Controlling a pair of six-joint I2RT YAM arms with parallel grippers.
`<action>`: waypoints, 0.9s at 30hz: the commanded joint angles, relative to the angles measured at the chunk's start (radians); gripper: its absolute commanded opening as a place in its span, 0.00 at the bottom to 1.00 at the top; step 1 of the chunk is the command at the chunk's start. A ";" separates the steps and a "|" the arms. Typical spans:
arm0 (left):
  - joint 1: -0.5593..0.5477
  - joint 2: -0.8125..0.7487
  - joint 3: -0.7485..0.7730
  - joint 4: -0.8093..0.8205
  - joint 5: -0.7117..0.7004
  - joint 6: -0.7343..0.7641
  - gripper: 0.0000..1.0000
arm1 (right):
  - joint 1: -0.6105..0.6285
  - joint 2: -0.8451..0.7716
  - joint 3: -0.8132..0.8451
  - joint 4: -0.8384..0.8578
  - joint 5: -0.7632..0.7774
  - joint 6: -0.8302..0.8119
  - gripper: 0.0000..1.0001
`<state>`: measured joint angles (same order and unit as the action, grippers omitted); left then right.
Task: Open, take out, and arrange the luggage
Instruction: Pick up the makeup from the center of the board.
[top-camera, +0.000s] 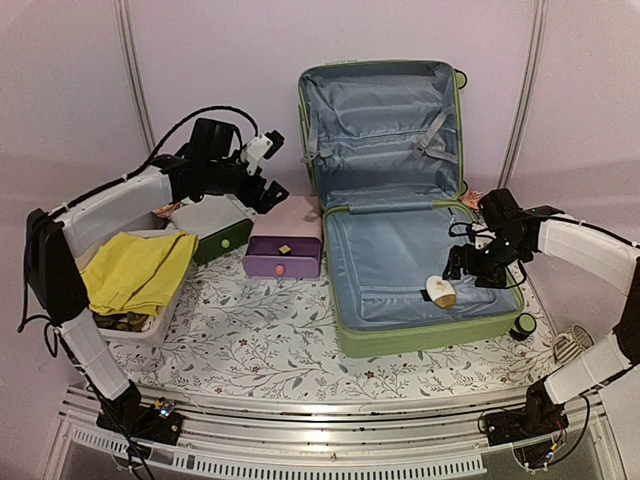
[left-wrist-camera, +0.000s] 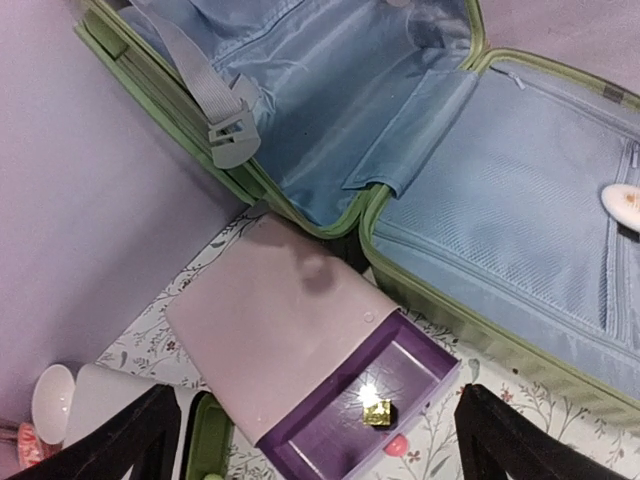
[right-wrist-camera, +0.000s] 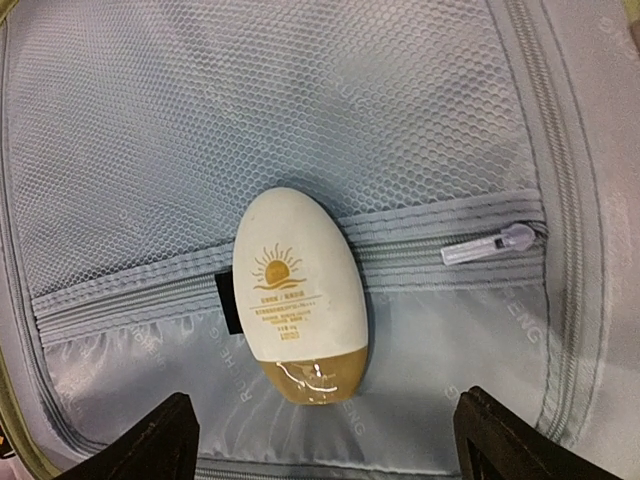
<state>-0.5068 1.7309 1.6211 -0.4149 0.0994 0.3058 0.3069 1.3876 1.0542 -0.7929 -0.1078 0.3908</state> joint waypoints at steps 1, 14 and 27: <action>-0.003 -0.086 -0.143 0.145 0.034 -0.152 0.98 | -0.003 0.085 0.010 0.098 -0.054 0.016 0.90; 0.040 -0.372 -0.499 0.436 -0.053 -0.461 0.98 | 0.000 0.312 -0.019 0.207 -0.127 -0.002 0.81; 0.043 -0.321 -0.449 0.421 0.147 -0.527 0.98 | 0.000 0.173 0.017 0.232 -0.189 0.012 0.26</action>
<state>-0.4789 1.3865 1.1393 -0.0193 0.1230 -0.1570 0.3046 1.6398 1.0435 -0.6022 -0.2626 0.4042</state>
